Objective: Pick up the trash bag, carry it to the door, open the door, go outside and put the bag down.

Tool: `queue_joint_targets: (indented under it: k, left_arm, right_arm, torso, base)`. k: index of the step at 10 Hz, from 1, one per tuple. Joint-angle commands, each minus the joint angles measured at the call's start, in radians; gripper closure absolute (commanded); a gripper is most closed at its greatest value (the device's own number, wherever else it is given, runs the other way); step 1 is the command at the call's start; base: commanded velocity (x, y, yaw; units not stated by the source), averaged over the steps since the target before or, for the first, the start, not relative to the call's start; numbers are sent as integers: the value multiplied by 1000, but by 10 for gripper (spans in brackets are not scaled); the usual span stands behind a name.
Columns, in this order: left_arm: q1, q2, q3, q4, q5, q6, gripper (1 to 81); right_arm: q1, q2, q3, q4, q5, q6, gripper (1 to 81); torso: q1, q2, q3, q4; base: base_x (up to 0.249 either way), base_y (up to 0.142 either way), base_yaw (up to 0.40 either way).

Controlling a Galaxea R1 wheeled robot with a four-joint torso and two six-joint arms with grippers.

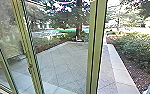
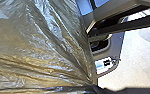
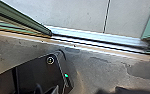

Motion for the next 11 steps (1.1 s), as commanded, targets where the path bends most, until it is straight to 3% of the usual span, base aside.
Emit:
queue_joint_targets:
  k: [1, 3, 5, 9, 10, 11]
  left_arm:
    - [-26, -5, 7, 10, 59, 9, 811]
    - [-26, -8, 7, 10, 59, 9, 811]
    - [-35, -8, 7, 10, 59, 9, 811]
    - [-62, -8, 7, 13, 65, 7, 811]
    - [-70, -10, 7, 4, 66, 7, 811]
    - [-76, -11, 7, -1, 63, 5, 811]
  right_arm:
    - [-18, 6, -14, -58, 83, -2, 10]
    - [-107, 59, -50, -116, 151, -15, 10]
    - [-216, 119, -86, -164, 288, -29, 10]
    - [-334, 297, -255, -135, 291, -43, 10]
    - [-358, 336, -294, -132, 291, -71, 10]
    - [-381, 409, -381, -71, 293, -153, 10]
  torso:
    - [0, 0, 0, 0]
    - [0, 0, 0, 0]
    - [0, 0, 0, 0]
    - [0, 0, 0, 0]
    - [0, 0, 0, 0]
    - [0, 0, 0, 0]
  base:
    - [0, 0, 0]
    - [0, 0, 0]
    - [0, 0, 0]
    - [0, 0, 0]
    - [0, 0, 0]
    - [0, 0, 0]
